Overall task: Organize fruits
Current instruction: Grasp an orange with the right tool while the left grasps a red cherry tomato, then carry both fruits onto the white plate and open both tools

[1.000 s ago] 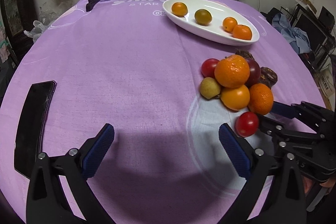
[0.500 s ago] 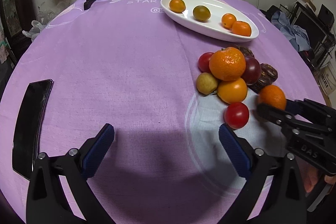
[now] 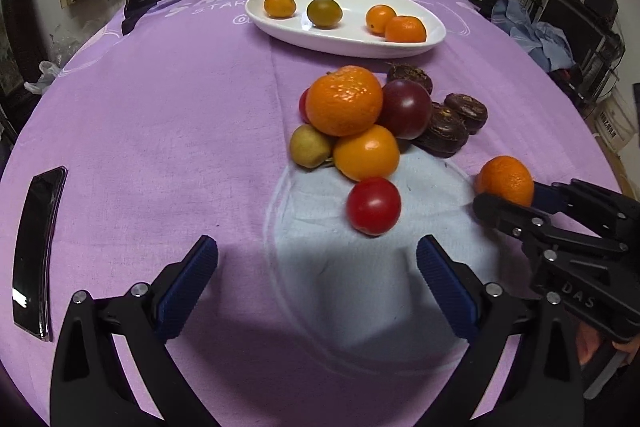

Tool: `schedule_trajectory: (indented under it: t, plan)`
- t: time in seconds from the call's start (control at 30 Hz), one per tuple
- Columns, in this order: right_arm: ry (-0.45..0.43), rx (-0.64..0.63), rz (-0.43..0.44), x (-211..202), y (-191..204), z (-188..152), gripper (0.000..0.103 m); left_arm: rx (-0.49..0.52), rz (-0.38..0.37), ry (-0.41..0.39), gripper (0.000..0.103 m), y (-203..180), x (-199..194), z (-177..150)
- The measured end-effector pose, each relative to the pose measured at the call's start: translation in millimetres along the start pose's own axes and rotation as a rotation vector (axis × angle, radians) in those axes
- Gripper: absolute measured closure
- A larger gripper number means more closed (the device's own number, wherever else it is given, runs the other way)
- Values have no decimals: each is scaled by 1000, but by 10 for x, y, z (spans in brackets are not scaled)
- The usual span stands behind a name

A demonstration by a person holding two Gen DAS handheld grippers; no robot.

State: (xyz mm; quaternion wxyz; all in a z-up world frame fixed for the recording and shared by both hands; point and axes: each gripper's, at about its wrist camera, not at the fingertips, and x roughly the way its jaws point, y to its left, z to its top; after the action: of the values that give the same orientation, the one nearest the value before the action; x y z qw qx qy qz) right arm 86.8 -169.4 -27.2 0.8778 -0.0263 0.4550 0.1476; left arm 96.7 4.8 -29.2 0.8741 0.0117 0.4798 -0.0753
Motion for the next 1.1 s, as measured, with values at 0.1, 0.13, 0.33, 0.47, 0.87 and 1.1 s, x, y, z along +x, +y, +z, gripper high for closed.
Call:
schedule_trajectory:
  t: [0.1, 0.13, 0.33, 0.47, 0.87, 1.1]
  plan:
    - [-9, 16, -10, -40, -60, -28, 64, -3, 1, 7, 6, -68, 53, 54]
    - [-7, 24, -11, -42, -85, -36, 64, 1, 0, 11, 12, -97, 81, 77]
    - [-5, 30, -10, -43, -108, -58, 64, 30, 35, 24, 45, -205, 171, 145]
    - [-2, 30, 3, -39, -107, -59, 64, 73, 39, -12, 74, -282, 104, 130]
    - [-82, 47, 25, -221, -110, -9, 64, 64, -74, -57, 75, -138, -341, 231]
    - [-173, 18, 77, -489, -65, 281, 64, 85, -64, -121, 75, -150, -536, 672]
